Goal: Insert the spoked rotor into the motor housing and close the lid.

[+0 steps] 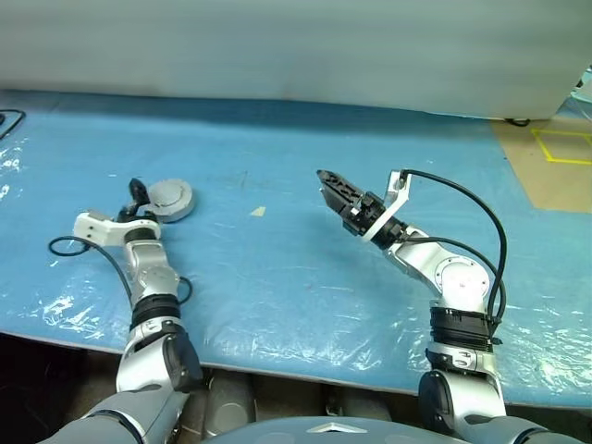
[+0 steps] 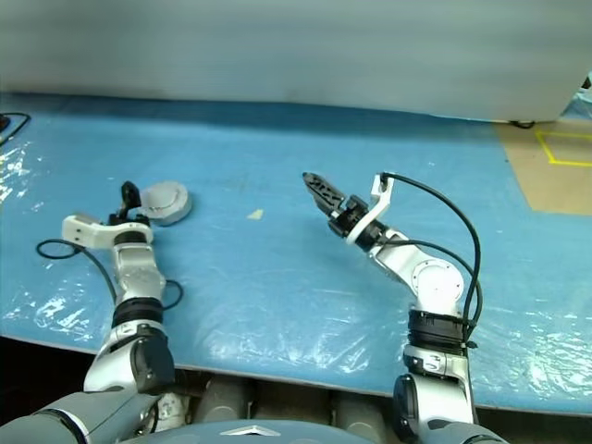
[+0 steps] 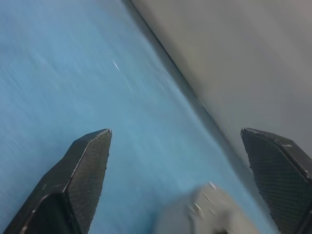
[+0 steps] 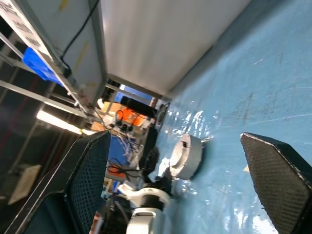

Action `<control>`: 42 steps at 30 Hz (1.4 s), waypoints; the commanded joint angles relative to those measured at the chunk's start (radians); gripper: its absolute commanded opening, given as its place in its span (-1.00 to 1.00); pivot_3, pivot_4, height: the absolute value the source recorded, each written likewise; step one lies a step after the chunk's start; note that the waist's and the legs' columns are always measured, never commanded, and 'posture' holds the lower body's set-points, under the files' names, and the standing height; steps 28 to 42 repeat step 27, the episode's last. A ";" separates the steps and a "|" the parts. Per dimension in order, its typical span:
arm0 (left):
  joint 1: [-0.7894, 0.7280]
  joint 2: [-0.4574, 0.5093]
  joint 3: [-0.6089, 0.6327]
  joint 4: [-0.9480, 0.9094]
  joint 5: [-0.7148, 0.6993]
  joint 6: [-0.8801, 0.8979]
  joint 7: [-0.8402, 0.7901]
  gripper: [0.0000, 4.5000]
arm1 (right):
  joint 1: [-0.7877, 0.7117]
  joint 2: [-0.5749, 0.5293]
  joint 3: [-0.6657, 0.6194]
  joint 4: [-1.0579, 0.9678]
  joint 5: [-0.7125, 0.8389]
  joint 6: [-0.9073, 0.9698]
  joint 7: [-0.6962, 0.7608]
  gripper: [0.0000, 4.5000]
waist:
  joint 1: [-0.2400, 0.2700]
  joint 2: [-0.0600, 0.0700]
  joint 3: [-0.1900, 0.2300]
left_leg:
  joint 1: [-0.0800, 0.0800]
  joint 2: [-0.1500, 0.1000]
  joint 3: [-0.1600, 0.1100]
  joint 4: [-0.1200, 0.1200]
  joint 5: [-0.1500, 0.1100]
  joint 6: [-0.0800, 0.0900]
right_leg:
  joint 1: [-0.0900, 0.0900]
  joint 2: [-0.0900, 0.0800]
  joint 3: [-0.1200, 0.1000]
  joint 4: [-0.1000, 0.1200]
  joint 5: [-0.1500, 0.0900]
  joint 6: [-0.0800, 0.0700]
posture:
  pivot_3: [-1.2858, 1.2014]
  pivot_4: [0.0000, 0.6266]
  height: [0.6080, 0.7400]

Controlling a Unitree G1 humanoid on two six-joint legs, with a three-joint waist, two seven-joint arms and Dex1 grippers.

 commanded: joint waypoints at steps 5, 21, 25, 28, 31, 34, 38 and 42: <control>0.030 0.023 -0.147 -0.212 -0.002 0.021 -0.349 1.00 | 0.029 -0.089 0.225 -0.104 -0.452 -0.324 0.171 1.00 | 0.009 0.000 0.000 | -0.002 0.000 0.000 0.002 0.000 0.000 | 0.000 -0.001 -0.001 0.001 0.000 0.000 | 0.03 -0.52 1.00; 0.300 0.164 -0.575 -0.606 0.177 0.248 -0.747 1.00 | 0.108 -0.216 0.343 -0.044 -0.861 -0.751 0.412 1.00 | -0.020 0.000 0.000 | 0.001 0.001 0.003 0.002 0.000 0.000 | -0.002 0.000 0.004 0.004 0.000 -0.001 | 0.03 -0.52 1.00; 0.343 0.144 -0.603 -0.651 0.203 0.236 -0.730 1.00 | 0.098 -0.222 0.336 -0.011 -0.832 -0.760 0.496 1.00 | -0.027 0.000 0.000 | 0.002 0.001 0.003 0.004 0.000 0.001 | -0.002 0.000 0.005 0.007 0.000 -0.002 | 0.03 -0.52 1.00; 0.354 0.131 -0.605 -0.660 0.224 0.217 -0.709 1.00 | 0.083 -0.221 0.346 0.010 -0.846 -0.774 0.524 1.00 | -0.028 0.000 0.000 | 0.002 0.001 0.004 0.005 0.000 0.001 | -0.002 0.000 0.006 0.007 -0.002 -0.006 | 0.03 -0.52 1.00; 0.354 0.131 -0.605 -0.660 0.224 0.217 -0.709 1.00 | 0.083 -0.221 0.346 0.010 -0.846 -0.774 0.524 1.00 | -0.028 0.000 0.000 | 0.002 0.001 0.004 0.005 0.000 0.001 | -0.002 0.000 0.006 0.007 -0.002 -0.006 | 0.03 -0.52 1.00; 0.354 0.131 -0.605 -0.660 0.224 0.217 -0.709 1.00 | 0.083 -0.221 0.346 0.010 -0.846 -0.774 0.524 1.00 | -0.028 0.000 0.000 | 0.002 0.001 0.004 0.005 0.000 0.001 | -0.002 0.000 0.006 0.007 -0.002 -0.006 | 0.03 -0.52 1.00; 0.354 0.131 -0.605 -0.660 0.224 0.217 -0.709 1.00 | 0.083 -0.221 0.346 0.010 -0.846 -0.774 0.524 1.00 | -0.028 0.000 0.000 | 0.002 0.001 0.004 0.005 0.000 0.001 | -0.002 0.000 0.006 0.007 -0.002 -0.006 | 0.03 -0.52 1.00; 0.354 0.131 -0.605 -0.660 0.224 0.217 -0.709 1.00 | 0.083 -0.221 0.346 0.010 -0.846 -0.774 0.524 1.00 | -0.028 0.000 0.000 | 0.002 0.001 0.004 0.005 0.000 0.001 | -0.002 0.000 0.006 0.007 -0.002 -0.006 | 0.03 -0.52 1.00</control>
